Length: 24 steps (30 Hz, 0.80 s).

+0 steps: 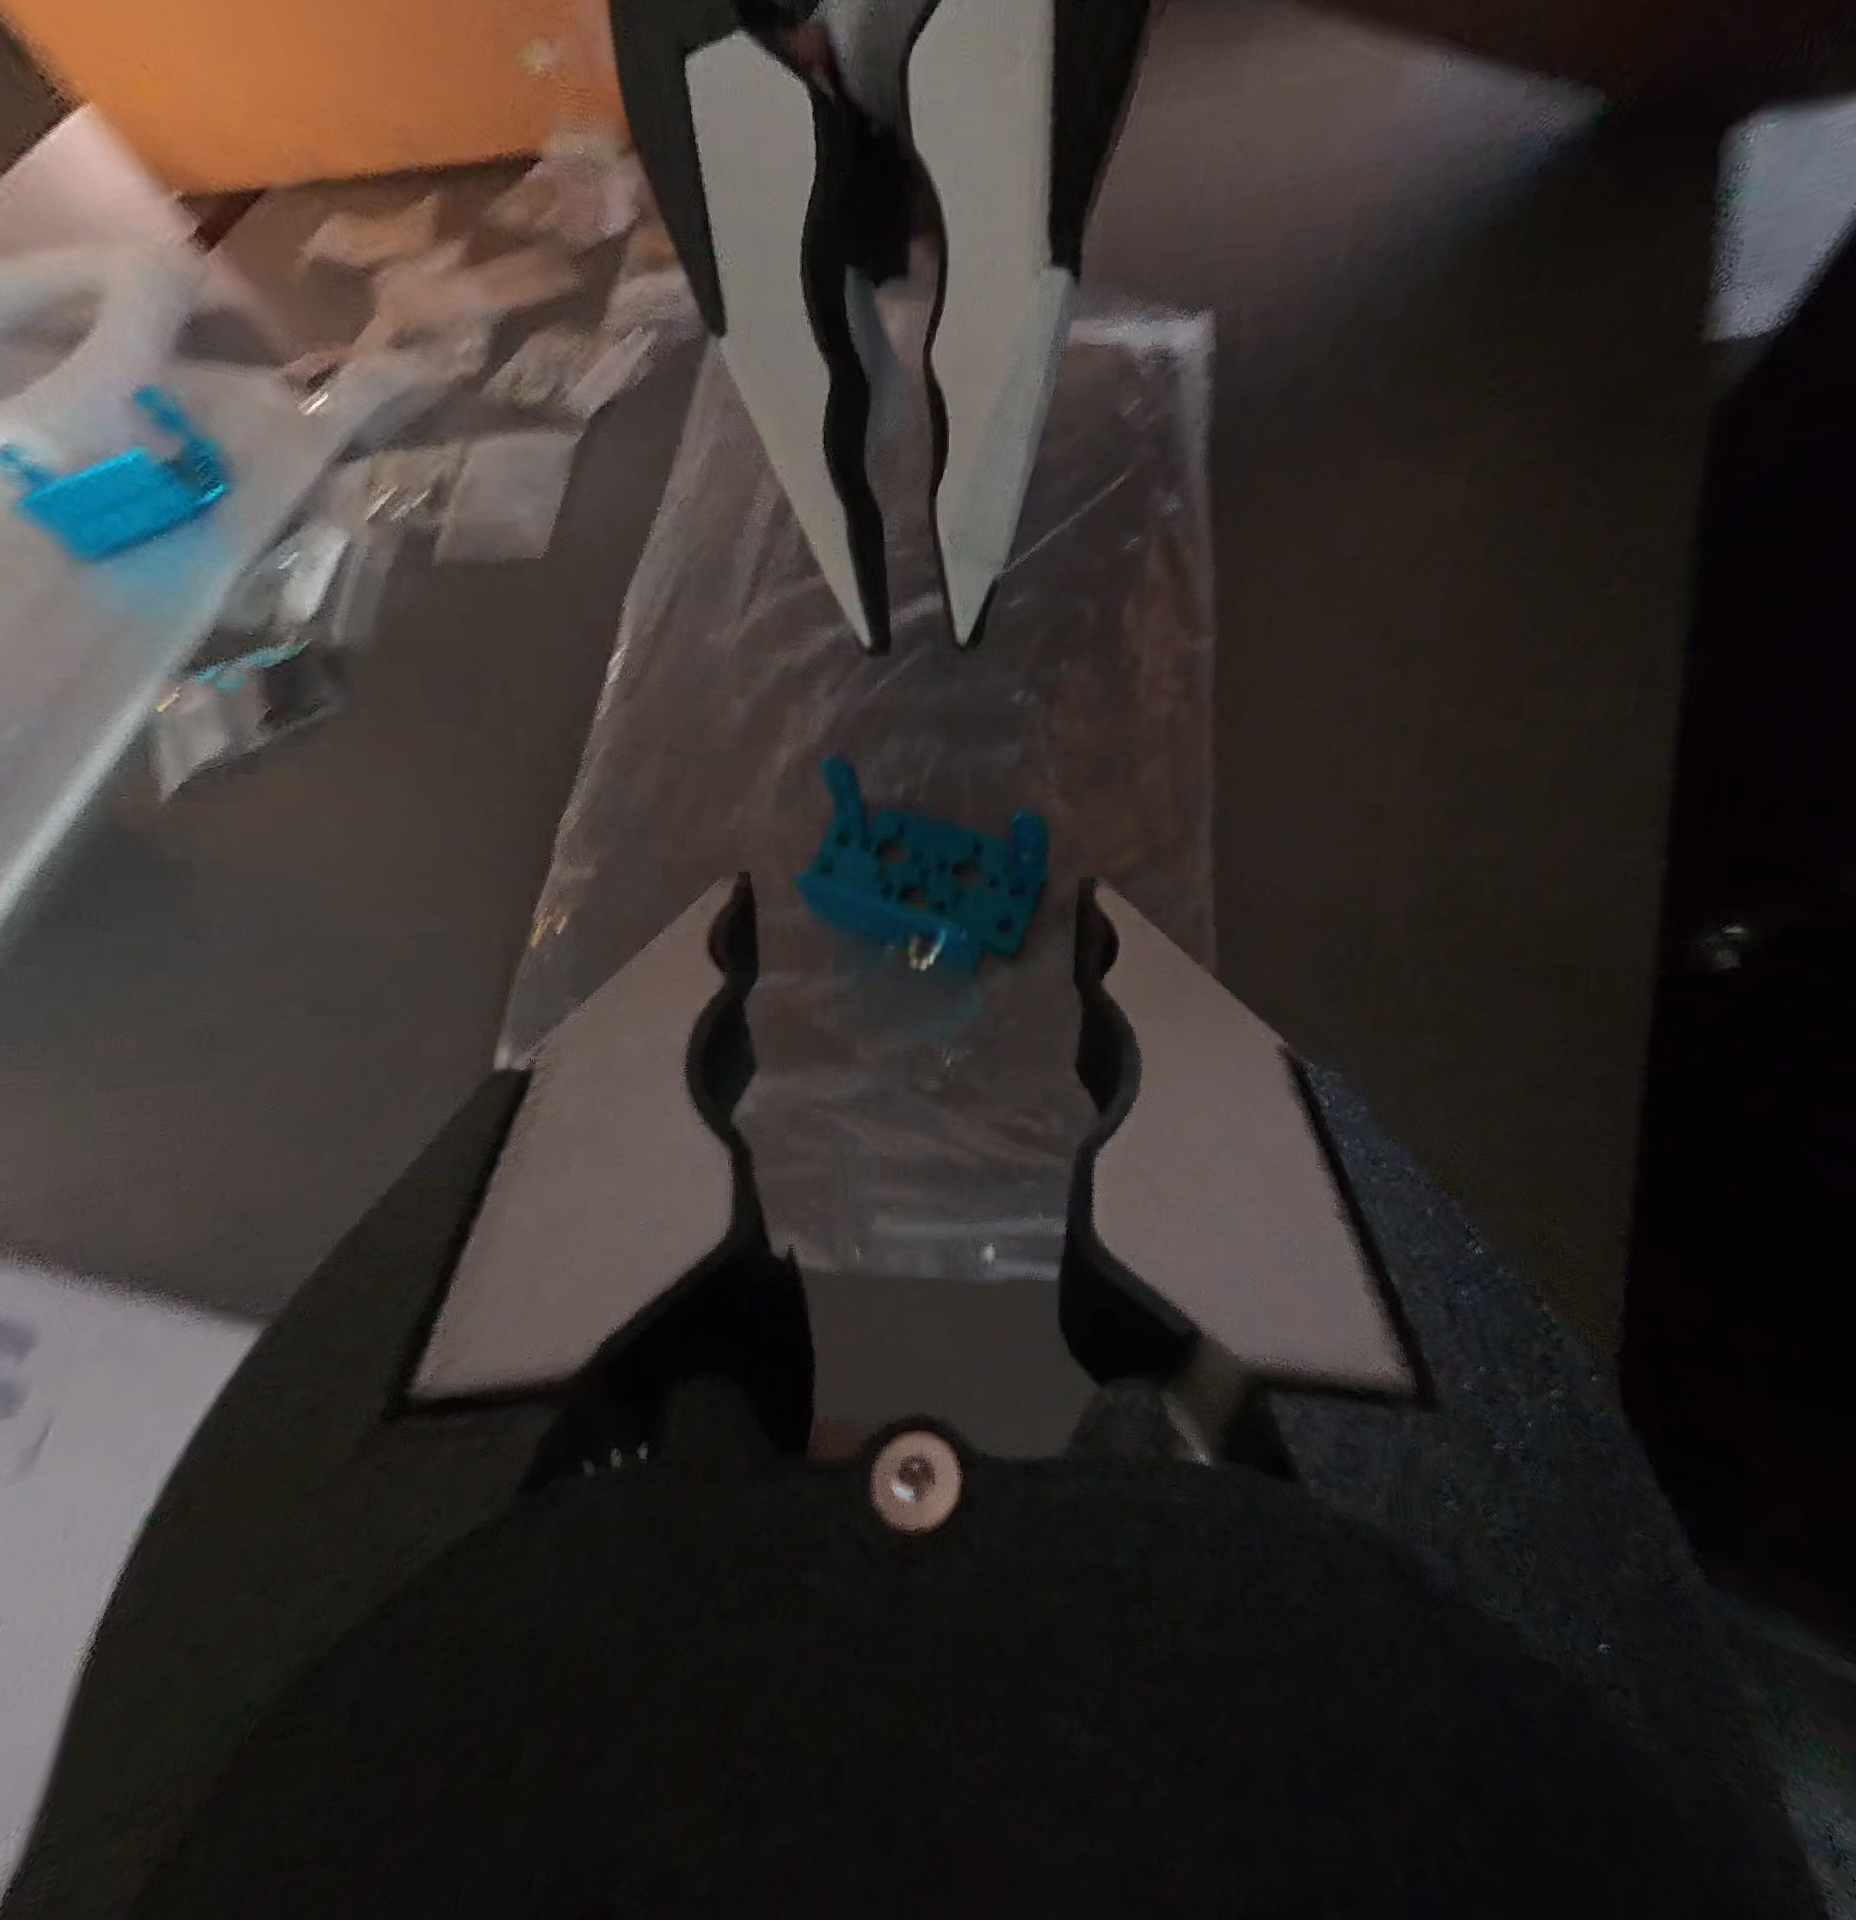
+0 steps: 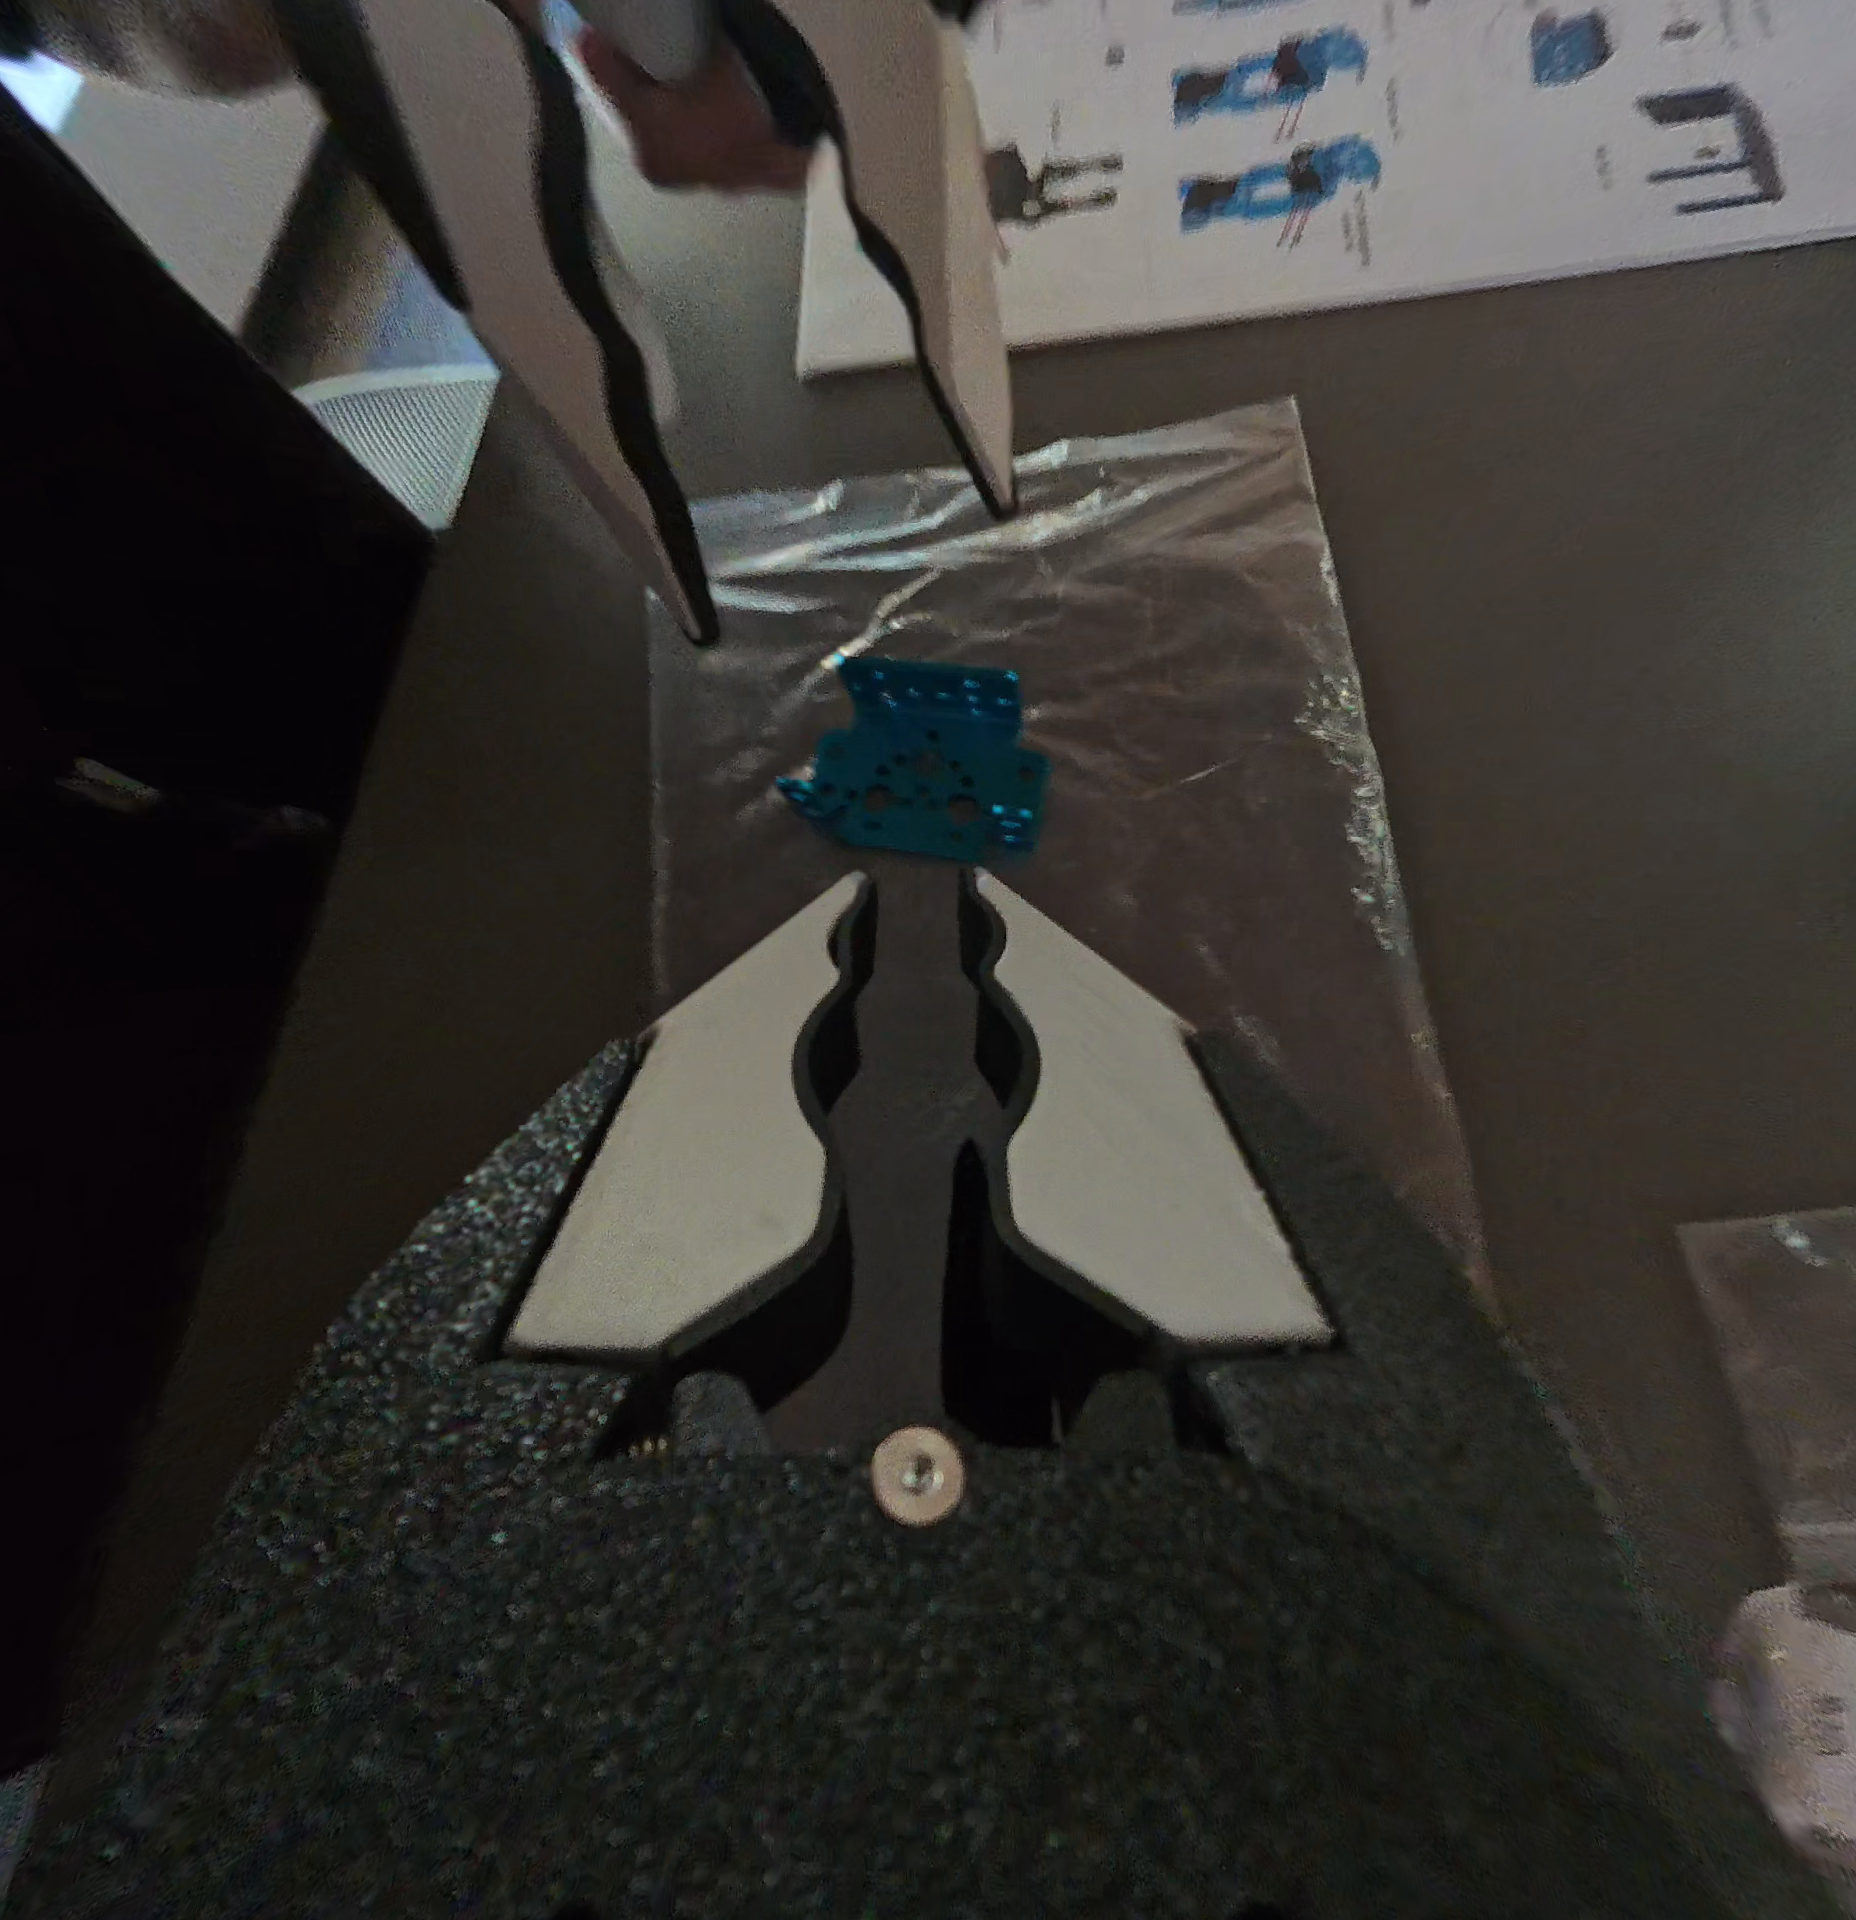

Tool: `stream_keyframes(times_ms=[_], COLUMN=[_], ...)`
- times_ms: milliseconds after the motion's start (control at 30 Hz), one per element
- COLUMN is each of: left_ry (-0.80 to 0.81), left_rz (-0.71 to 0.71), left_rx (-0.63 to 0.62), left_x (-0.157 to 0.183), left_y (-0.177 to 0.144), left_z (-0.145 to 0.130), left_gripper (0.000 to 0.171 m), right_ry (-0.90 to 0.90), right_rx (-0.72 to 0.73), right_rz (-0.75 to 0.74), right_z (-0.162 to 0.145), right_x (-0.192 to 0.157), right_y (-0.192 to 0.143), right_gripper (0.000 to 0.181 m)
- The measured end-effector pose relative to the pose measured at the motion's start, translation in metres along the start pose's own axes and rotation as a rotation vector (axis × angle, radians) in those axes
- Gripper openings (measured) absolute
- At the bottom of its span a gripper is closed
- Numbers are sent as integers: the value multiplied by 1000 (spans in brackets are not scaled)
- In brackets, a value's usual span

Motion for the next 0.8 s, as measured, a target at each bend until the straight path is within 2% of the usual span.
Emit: stream_keyframes(times_ms=[67, 133, 267, 467, 633, 800], left_ry=[2, 39, 119, 124, 110, 48], left_rz=[-123, -195, -240, -263, -226, -127], left_rx=[20, -28, -80, -43, -15, -6], left_x=[-3, -5, -6, -4, -3, -12], left_y=[9, 19, 31, 35, 30, 1], left_z=[2, -2, -15, -17, -13, -14], left_gripper=[62, 62, 61, 44, 44, 44], right_ry=[29, 48, 123, 211, 223, 191], right_rx=[47, 66, 146, 277, 184, 67], right_rz=[-33, -100, -181, -227, -273, -270], right_z=[-1, -6, -12, -18, -23, -12], right_x=[-10, -17, -32, -39, -31, -22], right_y=[-5, -9, -16, -17, -7, 15], right_gripper=[13, 11, 11, 9, 10, 11])
Point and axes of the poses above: each gripper's, where its closed fingertips meet, y out along the fingers, z out of its top, x = y × z across the jaws, the point moved 4 cm from there along -y, back along the fingers, and after that the axes turned 9 degrees about z, right-handed, at the moved point
